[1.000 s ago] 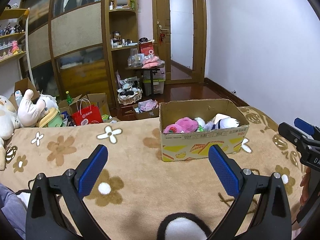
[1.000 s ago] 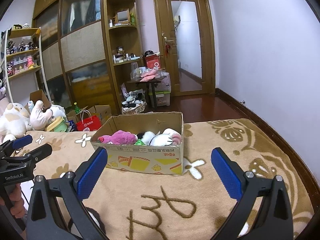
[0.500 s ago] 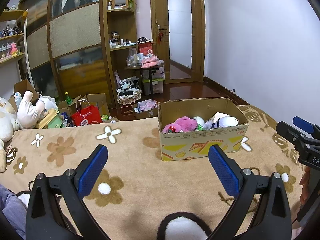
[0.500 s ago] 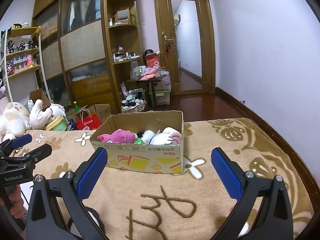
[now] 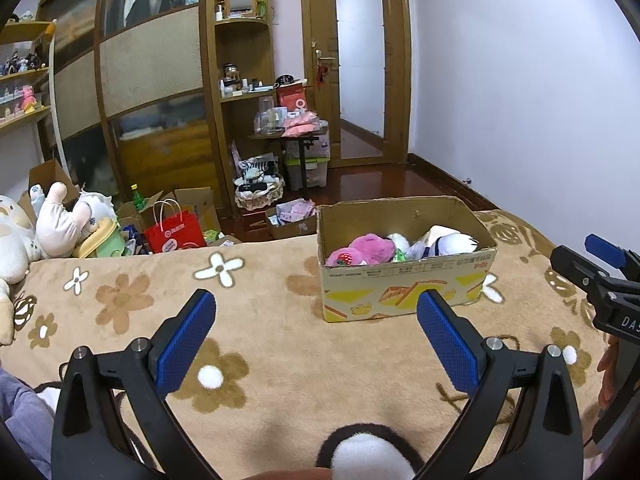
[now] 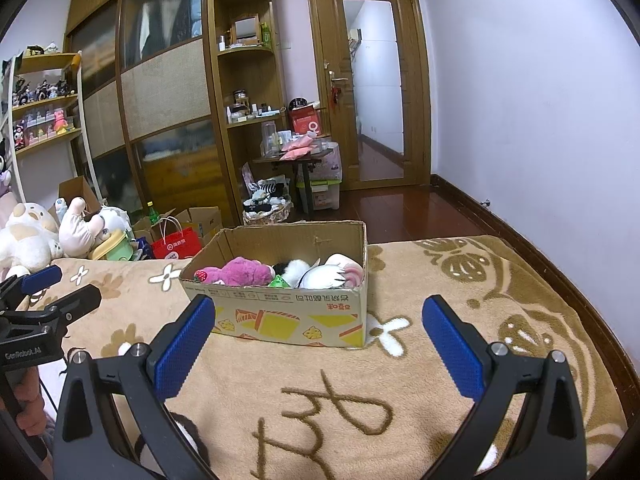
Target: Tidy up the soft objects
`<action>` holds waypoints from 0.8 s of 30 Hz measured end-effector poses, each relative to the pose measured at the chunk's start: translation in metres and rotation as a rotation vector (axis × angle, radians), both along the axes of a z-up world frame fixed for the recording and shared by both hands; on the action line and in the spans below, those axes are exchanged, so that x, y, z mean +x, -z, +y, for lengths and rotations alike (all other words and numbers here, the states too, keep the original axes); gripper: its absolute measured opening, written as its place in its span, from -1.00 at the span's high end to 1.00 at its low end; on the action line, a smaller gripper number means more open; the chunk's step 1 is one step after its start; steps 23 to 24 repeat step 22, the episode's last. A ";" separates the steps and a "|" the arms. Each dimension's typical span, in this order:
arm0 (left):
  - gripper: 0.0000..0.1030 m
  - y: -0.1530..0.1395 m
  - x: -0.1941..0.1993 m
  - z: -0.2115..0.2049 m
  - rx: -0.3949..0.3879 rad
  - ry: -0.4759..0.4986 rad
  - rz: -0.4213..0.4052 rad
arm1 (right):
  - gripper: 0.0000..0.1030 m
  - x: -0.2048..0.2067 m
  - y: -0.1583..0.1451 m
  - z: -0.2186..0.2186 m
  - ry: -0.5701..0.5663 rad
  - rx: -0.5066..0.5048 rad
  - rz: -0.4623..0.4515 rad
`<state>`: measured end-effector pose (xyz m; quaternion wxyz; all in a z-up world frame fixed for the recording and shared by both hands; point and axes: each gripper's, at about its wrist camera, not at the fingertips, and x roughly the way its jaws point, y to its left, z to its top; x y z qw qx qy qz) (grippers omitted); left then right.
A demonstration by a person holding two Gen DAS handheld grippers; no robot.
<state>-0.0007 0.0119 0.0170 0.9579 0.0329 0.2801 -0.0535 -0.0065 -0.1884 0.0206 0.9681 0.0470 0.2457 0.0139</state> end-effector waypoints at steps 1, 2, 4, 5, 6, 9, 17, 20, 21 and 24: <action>-0.94 0.000 0.000 0.001 -0.001 -0.002 -0.001 | -1.00 0.000 0.000 0.000 0.000 0.000 0.000; -0.94 0.000 0.000 0.002 -0.002 -0.004 -0.002 | -1.00 0.000 0.000 0.001 0.000 -0.001 0.000; -0.94 -0.001 0.000 0.001 0.000 -0.006 -0.005 | -1.00 0.000 0.000 0.000 0.000 -0.002 0.000; -0.94 -0.001 0.000 0.001 0.000 -0.004 -0.004 | -1.00 0.000 0.000 0.000 0.000 -0.002 -0.001; -0.94 -0.001 0.000 0.001 -0.001 -0.005 -0.004 | -1.00 0.000 0.000 0.000 0.000 -0.001 0.000; -0.94 -0.001 0.000 0.002 -0.005 0.000 -0.001 | -1.00 0.000 0.001 0.000 0.000 -0.001 0.001; -0.94 -0.001 0.000 0.002 -0.004 0.006 0.001 | -1.00 0.000 0.000 0.000 0.000 -0.002 0.001; -0.94 -0.001 0.000 0.002 0.003 0.009 0.001 | -1.00 0.000 0.000 0.000 -0.001 -0.003 0.001; -0.94 -0.001 0.000 0.002 0.002 0.010 0.001 | -1.00 0.000 0.000 -0.001 -0.002 -0.001 0.001; -0.94 -0.001 0.000 0.002 0.000 0.009 0.003 | -1.00 0.001 0.000 -0.001 -0.002 -0.001 0.002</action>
